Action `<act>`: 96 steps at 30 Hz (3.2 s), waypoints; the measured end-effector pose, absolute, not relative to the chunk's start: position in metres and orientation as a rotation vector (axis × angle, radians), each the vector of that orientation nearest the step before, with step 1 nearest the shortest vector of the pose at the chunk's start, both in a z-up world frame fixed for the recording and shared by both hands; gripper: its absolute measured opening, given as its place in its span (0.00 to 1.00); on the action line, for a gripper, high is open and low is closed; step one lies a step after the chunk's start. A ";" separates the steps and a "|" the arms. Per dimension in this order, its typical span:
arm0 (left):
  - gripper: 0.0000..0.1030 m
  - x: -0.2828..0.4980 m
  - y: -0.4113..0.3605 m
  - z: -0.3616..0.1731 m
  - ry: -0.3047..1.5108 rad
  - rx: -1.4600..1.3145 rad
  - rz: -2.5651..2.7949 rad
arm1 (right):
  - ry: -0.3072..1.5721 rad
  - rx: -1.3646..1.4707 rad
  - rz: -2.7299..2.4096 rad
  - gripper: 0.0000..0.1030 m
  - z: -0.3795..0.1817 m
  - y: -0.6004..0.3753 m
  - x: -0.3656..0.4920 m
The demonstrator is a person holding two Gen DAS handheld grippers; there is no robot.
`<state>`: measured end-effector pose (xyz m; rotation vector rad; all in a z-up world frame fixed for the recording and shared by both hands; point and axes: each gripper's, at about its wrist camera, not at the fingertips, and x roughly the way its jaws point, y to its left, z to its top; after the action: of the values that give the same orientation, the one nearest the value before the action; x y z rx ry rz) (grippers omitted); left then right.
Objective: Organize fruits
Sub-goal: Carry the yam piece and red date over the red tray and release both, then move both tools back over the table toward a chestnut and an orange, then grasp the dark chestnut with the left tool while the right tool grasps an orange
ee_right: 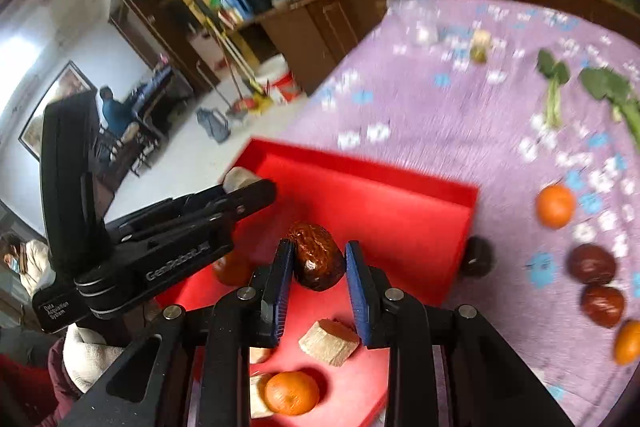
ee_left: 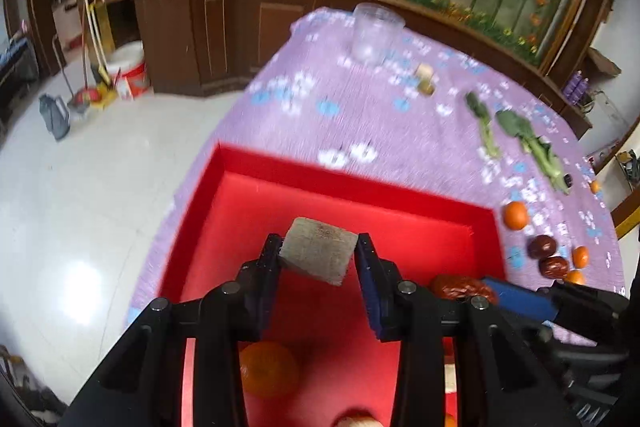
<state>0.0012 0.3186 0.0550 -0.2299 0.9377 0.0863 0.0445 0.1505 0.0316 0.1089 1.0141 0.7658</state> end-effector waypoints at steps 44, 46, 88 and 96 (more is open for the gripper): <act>0.80 -0.082 0.188 0.099 0.865 -0.403 -0.096 | 0.891 0.203 0.397 0.55 0.023 -0.097 -0.048; 0.80 -0.078 0.178 0.094 0.882 -0.389 -0.108 | 0.887 0.226 0.375 0.55 0.022 -0.112 -0.045; 0.79 0.039 0.073 0.020 1.020 -0.269 -0.192 | 0.868 0.014 0.395 0.55 -0.006 -0.074 0.022; 0.79 0.038 0.047 0.017 0.990 -0.119 -0.192 | 0.868 0.005 0.399 0.54 -0.006 -0.072 0.020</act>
<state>0.0380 0.0470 0.0167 -0.1188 0.9896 -0.1920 0.0201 -0.0716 -0.0057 0.0050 0.8682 0.3986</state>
